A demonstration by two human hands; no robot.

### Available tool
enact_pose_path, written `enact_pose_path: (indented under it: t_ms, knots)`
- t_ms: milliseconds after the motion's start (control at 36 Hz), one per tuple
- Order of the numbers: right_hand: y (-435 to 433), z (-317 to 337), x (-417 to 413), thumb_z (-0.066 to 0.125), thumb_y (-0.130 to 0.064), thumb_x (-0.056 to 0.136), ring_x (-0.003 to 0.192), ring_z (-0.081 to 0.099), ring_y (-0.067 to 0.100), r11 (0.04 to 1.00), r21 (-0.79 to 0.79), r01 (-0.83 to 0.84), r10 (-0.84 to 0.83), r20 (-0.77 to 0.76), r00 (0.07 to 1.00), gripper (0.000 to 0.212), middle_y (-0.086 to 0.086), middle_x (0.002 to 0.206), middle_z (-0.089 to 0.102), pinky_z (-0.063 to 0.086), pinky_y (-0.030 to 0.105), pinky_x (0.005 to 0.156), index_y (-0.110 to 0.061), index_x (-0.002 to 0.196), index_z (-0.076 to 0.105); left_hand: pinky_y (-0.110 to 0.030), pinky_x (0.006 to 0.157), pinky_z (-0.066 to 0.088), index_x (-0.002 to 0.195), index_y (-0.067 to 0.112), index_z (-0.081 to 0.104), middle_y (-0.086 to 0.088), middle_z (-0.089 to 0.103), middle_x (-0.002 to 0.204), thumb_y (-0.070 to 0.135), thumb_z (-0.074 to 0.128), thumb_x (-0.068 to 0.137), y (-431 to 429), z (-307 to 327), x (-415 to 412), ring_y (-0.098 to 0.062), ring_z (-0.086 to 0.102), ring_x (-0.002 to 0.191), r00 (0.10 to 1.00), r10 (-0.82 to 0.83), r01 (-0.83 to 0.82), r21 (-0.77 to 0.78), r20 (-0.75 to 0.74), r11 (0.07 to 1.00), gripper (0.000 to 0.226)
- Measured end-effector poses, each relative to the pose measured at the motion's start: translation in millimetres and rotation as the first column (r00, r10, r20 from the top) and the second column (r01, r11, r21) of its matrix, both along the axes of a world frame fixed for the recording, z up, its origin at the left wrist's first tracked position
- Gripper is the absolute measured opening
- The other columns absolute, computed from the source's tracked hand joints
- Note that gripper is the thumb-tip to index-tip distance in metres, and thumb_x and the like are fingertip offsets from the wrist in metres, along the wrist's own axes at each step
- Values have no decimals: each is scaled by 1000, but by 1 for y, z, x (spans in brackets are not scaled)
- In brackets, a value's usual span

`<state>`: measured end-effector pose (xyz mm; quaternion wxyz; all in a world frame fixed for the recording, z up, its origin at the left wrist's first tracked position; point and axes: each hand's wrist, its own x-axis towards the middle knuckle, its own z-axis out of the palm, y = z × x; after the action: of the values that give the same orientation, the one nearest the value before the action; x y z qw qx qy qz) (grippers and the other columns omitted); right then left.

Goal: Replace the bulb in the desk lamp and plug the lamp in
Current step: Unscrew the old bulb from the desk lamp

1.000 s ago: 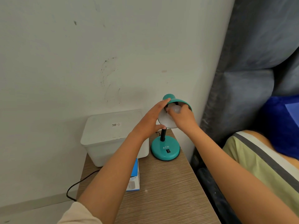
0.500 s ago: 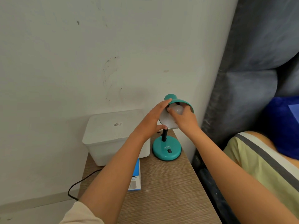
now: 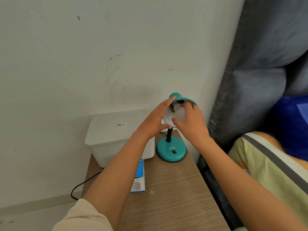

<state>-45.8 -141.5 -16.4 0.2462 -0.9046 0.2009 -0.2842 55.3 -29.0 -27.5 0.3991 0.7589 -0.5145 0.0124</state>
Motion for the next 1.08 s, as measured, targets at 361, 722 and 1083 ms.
enact_pose_path:
  t_ms: [361,722,1083]
  knots:
    - [18,-11,-54,62,-35,84,112,47,21,994,93,-65,55,113,992,56,6,124,46,43,31,88,-18,132,39,-28,115,17,147,33,5,6,11,158,13,77,74,13,4,-17,-9,12,143,996,84,-84,75,1,994,105]
    - [70,-123,-86,66,-32,82,115,47,18,942,310,-124,173,-134,976,56,7,129,49,32,20,90,-15,130,43,-33,113,22,147,19,17,1,20,155,55,56,81,135,-91,-88,-13,20,141,782,489,-481,124,-387,868,85]
    - [72,-158,-37,68,-31,79,117,47,22,913,399,-80,238,-363,901,58,8,130,48,39,34,95,-17,129,43,-34,112,21,148,21,9,2,17,153,43,82,62,148,-132,-68,-14,19,140,702,474,-405,250,-532,880,115]
